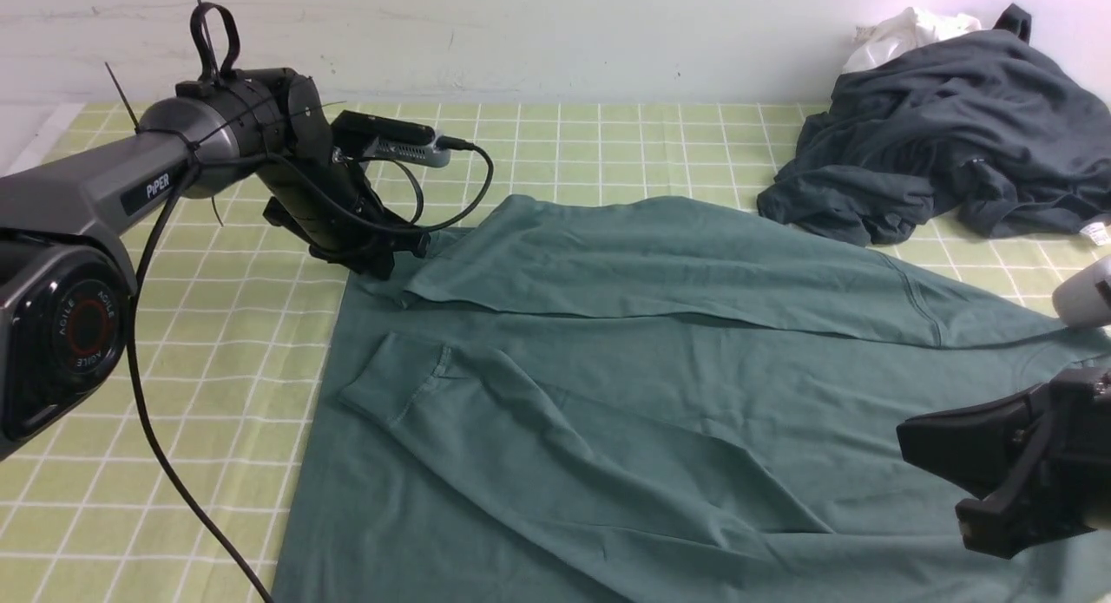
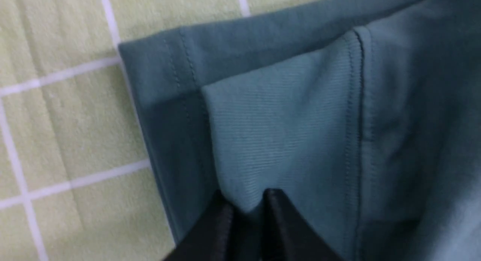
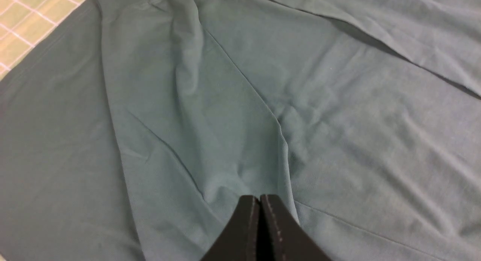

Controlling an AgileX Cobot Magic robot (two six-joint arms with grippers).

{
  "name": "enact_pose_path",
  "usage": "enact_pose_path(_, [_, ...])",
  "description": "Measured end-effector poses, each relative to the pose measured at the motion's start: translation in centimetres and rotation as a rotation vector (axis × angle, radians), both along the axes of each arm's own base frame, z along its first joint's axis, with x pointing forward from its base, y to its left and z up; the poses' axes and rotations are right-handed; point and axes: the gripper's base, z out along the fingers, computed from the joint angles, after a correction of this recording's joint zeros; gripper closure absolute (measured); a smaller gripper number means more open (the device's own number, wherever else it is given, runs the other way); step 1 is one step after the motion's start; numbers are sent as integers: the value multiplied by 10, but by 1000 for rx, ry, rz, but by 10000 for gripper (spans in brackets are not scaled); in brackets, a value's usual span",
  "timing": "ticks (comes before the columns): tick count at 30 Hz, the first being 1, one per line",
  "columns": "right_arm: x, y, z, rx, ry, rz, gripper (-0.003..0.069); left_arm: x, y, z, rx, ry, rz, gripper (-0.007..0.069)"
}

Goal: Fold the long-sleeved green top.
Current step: Use the left arm to clamp the cuff farthest from it, then use the left arm to drag and drop the cuff onto the cuff closest to the left arm

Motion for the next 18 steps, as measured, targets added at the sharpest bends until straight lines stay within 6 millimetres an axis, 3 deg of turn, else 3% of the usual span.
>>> enact_pose_path(3, [0,0,0,0,0,0,665,-1,-1,6,9,42,-13,599])
enact_pose_path(11, [0,0,0,1,0,0,665,0,-21,80,8,16,-80,605])
enact_pose_path(18, [0,0,0,0,-1,4,665,-33,-37,149,-17,-78,-96,605])
